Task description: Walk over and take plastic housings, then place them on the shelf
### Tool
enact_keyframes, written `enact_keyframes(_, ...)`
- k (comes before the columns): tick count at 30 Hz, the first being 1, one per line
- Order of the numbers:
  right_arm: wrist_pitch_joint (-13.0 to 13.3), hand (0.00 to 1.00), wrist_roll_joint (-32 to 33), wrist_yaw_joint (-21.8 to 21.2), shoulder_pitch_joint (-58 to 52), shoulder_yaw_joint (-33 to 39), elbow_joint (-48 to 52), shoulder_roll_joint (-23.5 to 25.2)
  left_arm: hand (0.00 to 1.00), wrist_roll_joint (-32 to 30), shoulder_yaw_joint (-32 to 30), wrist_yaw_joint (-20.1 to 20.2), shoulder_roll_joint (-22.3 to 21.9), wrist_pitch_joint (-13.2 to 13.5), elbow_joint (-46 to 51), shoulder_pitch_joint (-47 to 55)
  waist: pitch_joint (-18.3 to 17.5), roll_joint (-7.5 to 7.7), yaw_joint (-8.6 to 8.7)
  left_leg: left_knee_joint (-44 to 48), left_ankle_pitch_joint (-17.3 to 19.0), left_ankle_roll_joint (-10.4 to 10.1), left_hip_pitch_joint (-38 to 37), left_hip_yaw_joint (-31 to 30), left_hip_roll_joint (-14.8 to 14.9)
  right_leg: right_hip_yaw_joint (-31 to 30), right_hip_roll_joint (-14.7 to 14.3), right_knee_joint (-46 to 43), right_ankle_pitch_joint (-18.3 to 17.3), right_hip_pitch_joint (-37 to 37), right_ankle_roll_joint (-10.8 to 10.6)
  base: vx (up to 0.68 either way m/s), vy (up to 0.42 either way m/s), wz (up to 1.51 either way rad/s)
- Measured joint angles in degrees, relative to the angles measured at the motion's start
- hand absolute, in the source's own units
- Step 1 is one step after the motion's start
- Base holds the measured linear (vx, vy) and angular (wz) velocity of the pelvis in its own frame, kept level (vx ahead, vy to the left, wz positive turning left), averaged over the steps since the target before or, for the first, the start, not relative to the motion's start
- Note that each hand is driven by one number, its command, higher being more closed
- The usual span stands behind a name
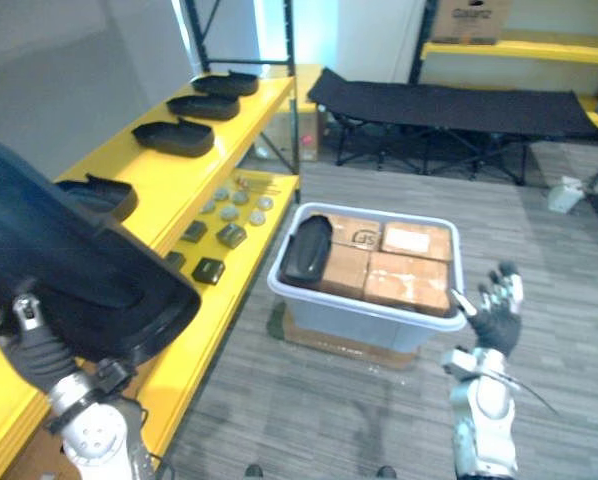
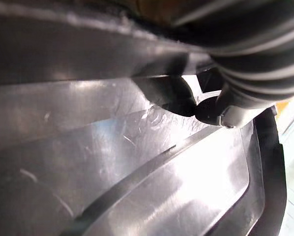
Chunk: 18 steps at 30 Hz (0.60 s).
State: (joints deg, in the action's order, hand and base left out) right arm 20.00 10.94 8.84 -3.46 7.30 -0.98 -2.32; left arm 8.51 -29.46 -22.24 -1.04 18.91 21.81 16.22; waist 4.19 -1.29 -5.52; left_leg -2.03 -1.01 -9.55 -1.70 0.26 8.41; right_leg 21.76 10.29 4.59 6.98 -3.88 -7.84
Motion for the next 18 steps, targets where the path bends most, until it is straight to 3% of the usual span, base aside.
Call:
enact_keyframes(4,-0.24,0.00,-0.55,-1.59,3.45,-4.00,-3.42,-0.57,1.00,0.31,-7.88,0.06,-1.01,0.21,0.01,3.46,-0.25,0.62,-3.64,0.59,0.40,0.41,1.27,-4.91,-1.52,5.04,1.05,-0.01,-1.21,-2.56,-0.78,0.03,0.010,0.60)
enact_keyframes(9,-1.62,0.00,-3.28,-1.09,4.55,-8.57,-5.01,-0.54,1.00,5.52,-15.72,1.83,-3.97,3.76,0.02,6.63,-0.60,1.50,-8.00,0.60,0.53,0.67,1.85,-8.21,-2.63,8.45,1.73,-0.02,-2.33,-4.31,-1.41,0.02,0.003,0.39)
enact_keyframes(14,-2.96,0.00,-5.01,0.03,6.00,-9.55,-5.04,-0.58,1.00,9.63,-17.97,5.28,-5.14,6.22,0.12,6.76,-0.48,1.79,-8.22,0.73,0.59,0.76,2.29,-9.42,-3.24,9.80,2.18,-0.12,-2.75,-4.85,-1.73,0.00,0.001,0.14)
enact_keyframes(18,-4.13,0.00,-5.01,0.00,5.96,-9.29,-5.03,-1.25,1.00,9.64,-17.54,7.45,-4.92,6.26,0.83,5.40,0.50,2.65,-7.72,3.18,1.93,0.86,2.98,-9.23,-3.23,9.51,2.70,-2.61,-4.20,-4.00,-1.43,0.00,0.007,-0.03)
